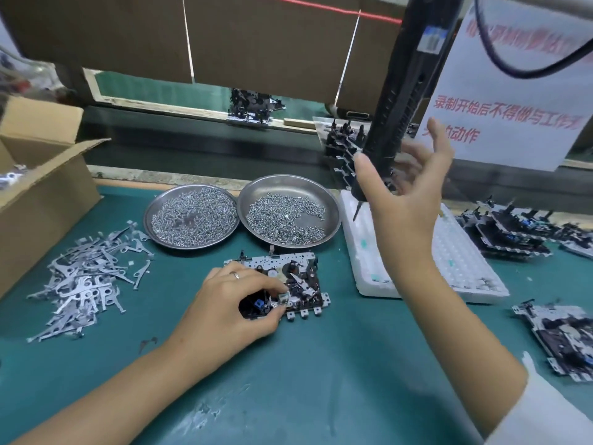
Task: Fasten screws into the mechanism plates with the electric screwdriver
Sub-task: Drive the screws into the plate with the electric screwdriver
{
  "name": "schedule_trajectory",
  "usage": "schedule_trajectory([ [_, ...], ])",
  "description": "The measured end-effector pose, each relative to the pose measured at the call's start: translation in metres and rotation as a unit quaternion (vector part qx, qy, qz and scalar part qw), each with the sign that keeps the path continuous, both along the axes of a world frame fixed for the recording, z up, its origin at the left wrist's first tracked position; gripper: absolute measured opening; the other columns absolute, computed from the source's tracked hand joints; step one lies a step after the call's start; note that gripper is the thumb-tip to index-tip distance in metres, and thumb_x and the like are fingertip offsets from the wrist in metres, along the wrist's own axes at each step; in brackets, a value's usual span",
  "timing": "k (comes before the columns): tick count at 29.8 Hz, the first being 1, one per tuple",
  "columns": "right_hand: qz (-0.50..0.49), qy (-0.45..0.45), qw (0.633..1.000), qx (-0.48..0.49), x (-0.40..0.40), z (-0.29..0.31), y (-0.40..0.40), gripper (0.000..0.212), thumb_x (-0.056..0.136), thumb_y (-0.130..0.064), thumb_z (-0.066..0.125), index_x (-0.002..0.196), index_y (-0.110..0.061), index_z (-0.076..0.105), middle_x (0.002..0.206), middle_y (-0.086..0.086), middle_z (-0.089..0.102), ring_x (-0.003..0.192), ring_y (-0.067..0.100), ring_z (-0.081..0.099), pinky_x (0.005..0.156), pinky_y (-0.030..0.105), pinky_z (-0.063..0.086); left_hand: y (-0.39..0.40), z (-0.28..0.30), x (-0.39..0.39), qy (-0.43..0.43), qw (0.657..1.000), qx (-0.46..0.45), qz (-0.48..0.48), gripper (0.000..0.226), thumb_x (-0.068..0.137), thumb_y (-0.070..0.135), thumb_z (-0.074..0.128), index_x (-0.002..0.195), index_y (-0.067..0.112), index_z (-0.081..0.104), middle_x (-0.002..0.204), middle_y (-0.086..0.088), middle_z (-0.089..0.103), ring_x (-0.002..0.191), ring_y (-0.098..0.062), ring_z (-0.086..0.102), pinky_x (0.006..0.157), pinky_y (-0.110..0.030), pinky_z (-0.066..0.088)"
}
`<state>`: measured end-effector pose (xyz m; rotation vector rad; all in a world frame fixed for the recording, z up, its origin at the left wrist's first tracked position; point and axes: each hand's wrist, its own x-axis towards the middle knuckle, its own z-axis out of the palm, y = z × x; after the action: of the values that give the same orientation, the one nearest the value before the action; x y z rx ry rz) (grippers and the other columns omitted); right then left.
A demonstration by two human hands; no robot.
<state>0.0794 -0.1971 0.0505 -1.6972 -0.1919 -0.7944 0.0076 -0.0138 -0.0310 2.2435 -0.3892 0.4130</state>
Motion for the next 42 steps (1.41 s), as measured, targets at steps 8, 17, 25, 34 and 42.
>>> schedule_trajectory([
  [8,0.027,-0.031,0.998,0.047,0.033,0.043,0.022,0.054,0.087,-0.019,0.067,0.133,-0.010,0.038,0.098,-0.007,0.059,0.084,0.003,0.061,0.072,0.012,0.048,-0.001,0.004,0.003,0.004,1.000,-0.025,-0.009,0.020,0.064,0.029,0.073,0.084,0.028,0.075,0.079,0.026,0.064,0.088,0.000,0.052,0.088,-0.028,0.040],
  [17,0.241,-0.019,0.957,0.162,-0.023,0.005,0.054,0.020,0.082,-0.029,0.062,0.084,-0.018,0.046,0.056,0.002,0.050,0.040,0.021,0.048,0.044,0.028,0.041,0.001,0.006,0.004,0.014,0.999,-0.039,-0.004,0.028,0.066,0.013,0.085,0.085,0.030,0.075,0.080,0.019,0.067,0.087,-0.001,0.054,0.088,-0.020,0.036],
  [25,0.253,-0.029,0.945,0.205,-0.034,-0.009,0.068,0.027,0.081,-0.025,0.060,0.087,-0.007,0.041,0.055,0.006,0.048,0.037,0.020,0.046,0.041,0.024,0.038,0.001,0.004,0.002,-0.002,0.999,-0.042,-0.004,0.021,0.063,0.023,0.081,0.083,0.021,0.076,0.077,0.029,0.057,0.085,-0.002,0.053,0.084,-0.031,0.041],
  [34,0.260,-0.028,0.943,0.205,-0.035,-0.012,0.071,0.023,0.082,-0.025,0.060,0.086,-0.011,0.042,0.054,0.003,0.047,0.037,0.019,0.046,0.041,0.025,0.038,0.001,0.002,0.003,-0.002,0.999,-0.033,-0.008,0.021,0.064,0.026,0.073,0.082,0.014,0.076,0.075,0.019,0.061,0.078,-0.005,0.052,0.081,-0.023,0.042],
  [42,0.263,-0.038,0.942,0.205,-0.034,-0.012,0.069,0.022,0.083,-0.023,0.059,0.086,-0.012,0.041,0.053,0.005,0.046,0.037,0.020,0.046,0.041,0.026,0.038,0.000,0.001,0.003,-0.008,0.999,-0.034,-0.004,0.020,0.064,0.025,0.073,0.081,0.016,0.076,0.075,0.021,0.060,0.078,-0.002,0.051,0.079,-0.027,0.044],
])
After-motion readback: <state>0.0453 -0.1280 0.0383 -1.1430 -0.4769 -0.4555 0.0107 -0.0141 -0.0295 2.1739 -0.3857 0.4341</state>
